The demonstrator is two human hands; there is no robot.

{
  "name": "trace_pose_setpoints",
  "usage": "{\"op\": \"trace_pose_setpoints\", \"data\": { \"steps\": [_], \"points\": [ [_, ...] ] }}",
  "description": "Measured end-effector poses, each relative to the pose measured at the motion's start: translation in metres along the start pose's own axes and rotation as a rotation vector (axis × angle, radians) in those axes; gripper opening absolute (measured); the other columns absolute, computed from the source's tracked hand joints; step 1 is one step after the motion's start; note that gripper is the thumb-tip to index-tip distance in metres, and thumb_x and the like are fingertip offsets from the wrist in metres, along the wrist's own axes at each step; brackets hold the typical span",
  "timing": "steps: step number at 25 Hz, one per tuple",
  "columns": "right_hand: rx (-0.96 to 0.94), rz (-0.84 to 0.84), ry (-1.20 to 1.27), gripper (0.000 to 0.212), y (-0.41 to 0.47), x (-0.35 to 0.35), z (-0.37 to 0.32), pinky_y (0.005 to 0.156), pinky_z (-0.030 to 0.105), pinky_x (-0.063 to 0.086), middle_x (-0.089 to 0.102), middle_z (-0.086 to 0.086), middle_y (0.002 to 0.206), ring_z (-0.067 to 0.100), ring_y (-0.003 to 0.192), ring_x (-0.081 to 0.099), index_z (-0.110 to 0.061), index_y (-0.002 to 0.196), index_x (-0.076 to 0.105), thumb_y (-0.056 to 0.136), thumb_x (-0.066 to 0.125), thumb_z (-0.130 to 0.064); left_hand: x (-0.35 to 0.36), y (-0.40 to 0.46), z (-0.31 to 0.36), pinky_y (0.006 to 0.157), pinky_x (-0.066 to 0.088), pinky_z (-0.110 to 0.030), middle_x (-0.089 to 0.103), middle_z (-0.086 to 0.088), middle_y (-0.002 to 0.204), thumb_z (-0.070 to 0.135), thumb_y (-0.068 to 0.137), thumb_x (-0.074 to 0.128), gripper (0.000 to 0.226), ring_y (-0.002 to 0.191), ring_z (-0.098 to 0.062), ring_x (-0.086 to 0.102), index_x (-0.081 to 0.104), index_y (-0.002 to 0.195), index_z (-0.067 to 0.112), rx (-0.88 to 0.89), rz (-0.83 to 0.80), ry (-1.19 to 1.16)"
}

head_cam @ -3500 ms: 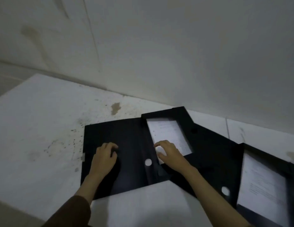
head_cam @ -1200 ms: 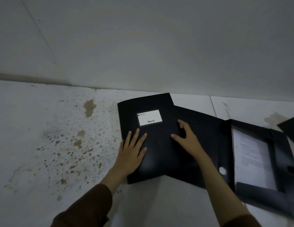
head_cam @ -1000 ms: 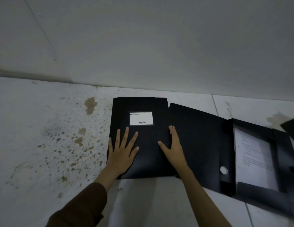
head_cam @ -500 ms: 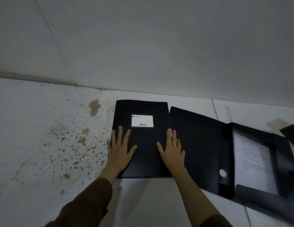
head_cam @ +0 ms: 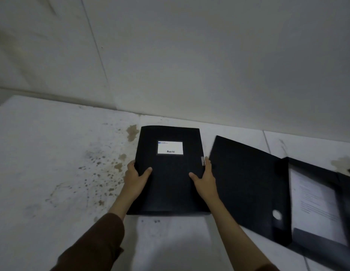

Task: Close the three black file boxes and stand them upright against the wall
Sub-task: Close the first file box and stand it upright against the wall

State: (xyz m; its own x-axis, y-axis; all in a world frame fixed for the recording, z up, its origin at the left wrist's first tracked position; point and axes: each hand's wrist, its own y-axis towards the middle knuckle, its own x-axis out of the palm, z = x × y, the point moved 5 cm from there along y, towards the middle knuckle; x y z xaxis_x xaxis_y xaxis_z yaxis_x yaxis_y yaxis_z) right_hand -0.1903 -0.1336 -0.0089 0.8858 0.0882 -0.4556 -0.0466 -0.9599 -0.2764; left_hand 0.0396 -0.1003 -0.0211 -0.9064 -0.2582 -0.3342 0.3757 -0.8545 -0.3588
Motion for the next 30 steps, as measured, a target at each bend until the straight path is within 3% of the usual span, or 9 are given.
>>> {"op": "trace_pose_setpoints", "data": {
  "steps": [4,7,10,14,19,21,23,25,30],
  "points": [
    [-0.123,-0.05,0.073,0.079,-0.006,0.043,-0.054,0.11,0.034,0.033,0.034,0.009,0.149,0.026,0.133,0.038,-0.015,0.147,0.011,0.087,0.062,-0.019,-0.073,-0.002,0.002,0.102,0.044,-0.044,0.04,-0.016,0.138,0.029,0.085,0.062,0.061,0.118,-0.029,0.05,0.028,0.134,0.019,0.044,0.143,-0.163],
    [-0.251,-0.071,0.158,0.065,-0.018,0.088,-0.105,0.091,0.014,0.043,0.051,-0.002,0.132,0.016,0.117,0.05,-0.021,0.14,0.029,0.085,0.064,-0.019,-0.144,-0.001,0.001,0.094,0.046,-0.038,0.039,-0.015,0.134,0.028,0.084,0.064,0.054,0.109,-0.027,0.051,0.031,0.127,0.024,0.071,0.251,-0.243],
    [-0.32,-0.121,0.197,0.064,-0.04,0.156,-0.154,0.084,0.012,0.04,0.051,-0.004,0.128,0.009,0.109,0.048,-0.023,0.138,0.031,0.083,0.064,-0.015,-0.238,-0.003,-0.011,0.087,0.044,-0.035,0.034,-0.013,0.137,0.032,0.082,0.066,0.065,0.106,-0.025,0.048,0.028,0.133,0.025,0.041,0.34,-0.283],
    [-0.407,-0.204,0.202,0.065,-0.083,0.257,-0.208,0.079,0.002,0.036,0.045,-0.013,0.125,0.005,0.109,0.046,-0.026,0.137,0.029,0.083,0.064,-0.013,-0.362,-0.013,-0.04,0.094,0.048,-0.042,0.035,-0.012,0.143,0.04,0.077,0.069,0.075,0.117,-0.031,0.05,0.032,0.139,0.022,-0.016,0.355,-0.356],
    [-0.526,-0.305,0.212,0.065,-0.118,0.349,-0.275,0.073,-0.004,0.038,0.044,-0.021,0.121,-0.012,0.101,0.047,-0.026,0.136,0.03,0.082,0.063,-0.008,-0.478,-0.027,-0.058,0.099,0.046,-0.049,0.044,-0.011,0.139,0.041,0.08,0.065,0.065,0.117,-0.03,0.053,0.039,0.135,0.016,0.015,0.361,-0.447],
    [-0.582,-0.356,0.216,0.065,-0.122,0.374,-0.301,0.072,-0.009,0.035,0.042,-0.029,0.114,-0.03,0.095,0.043,-0.024,0.135,0.031,0.081,0.063,-0.003,-0.511,-0.033,-0.054,0.088,0.051,-0.047,0.053,-0.008,0.133,0.036,0.083,0.063,0.061,0.113,-0.026,0.056,0.039,0.134,0.013,0.055,0.33,-0.488],
    [-0.63,-0.379,0.197,0.065,-0.122,0.395,-0.327,0.072,-0.012,0.031,0.039,-0.031,0.113,-0.037,0.091,0.037,-0.02,0.135,0.031,0.081,0.063,-0.001,-0.543,-0.036,-0.047,0.073,0.053,-0.042,0.057,-0.005,0.127,0.031,0.085,0.061,0.059,0.108,-0.022,0.058,0.035,0.135,0.016,0.115,0.322,-0.491],
    [-0.644,-0.391,0.185,0.066,-0.119,0.411,-0.351,0.079,-0.009,0.032,0.042,-0.024,0.121,-0.027,0.098,0.04,-0.02,0.136,0.03,0.081,0.063,-0.003,-0.566,-0.033,-0.04,0.067,0.052,-0.04,0.056,-0.003,0.122,0.025,0.085,0.062,0.06,0.104,-0.021,0.058,0.03,0.136,0.024,0.163,0.33,-0.493],
    [-0.699,-0.354,0.118,0.068,-0.097,0.444,-0.41,0.106,0.024,0.03,0.037,-0.001,0.144,0.014,0.132,0.035,-0.018,0.141,0.024,0.084,0.06,-0.004,-0.595,-0.001,-0.023,0.08,0.052,-0.044,0.049,0.001,0.123,0.014,0.085,0.062,0.056,0.104,-0.018,0.054,0.029,0.13,0.026,0.297,0.465,-0.535]
  ]
}}
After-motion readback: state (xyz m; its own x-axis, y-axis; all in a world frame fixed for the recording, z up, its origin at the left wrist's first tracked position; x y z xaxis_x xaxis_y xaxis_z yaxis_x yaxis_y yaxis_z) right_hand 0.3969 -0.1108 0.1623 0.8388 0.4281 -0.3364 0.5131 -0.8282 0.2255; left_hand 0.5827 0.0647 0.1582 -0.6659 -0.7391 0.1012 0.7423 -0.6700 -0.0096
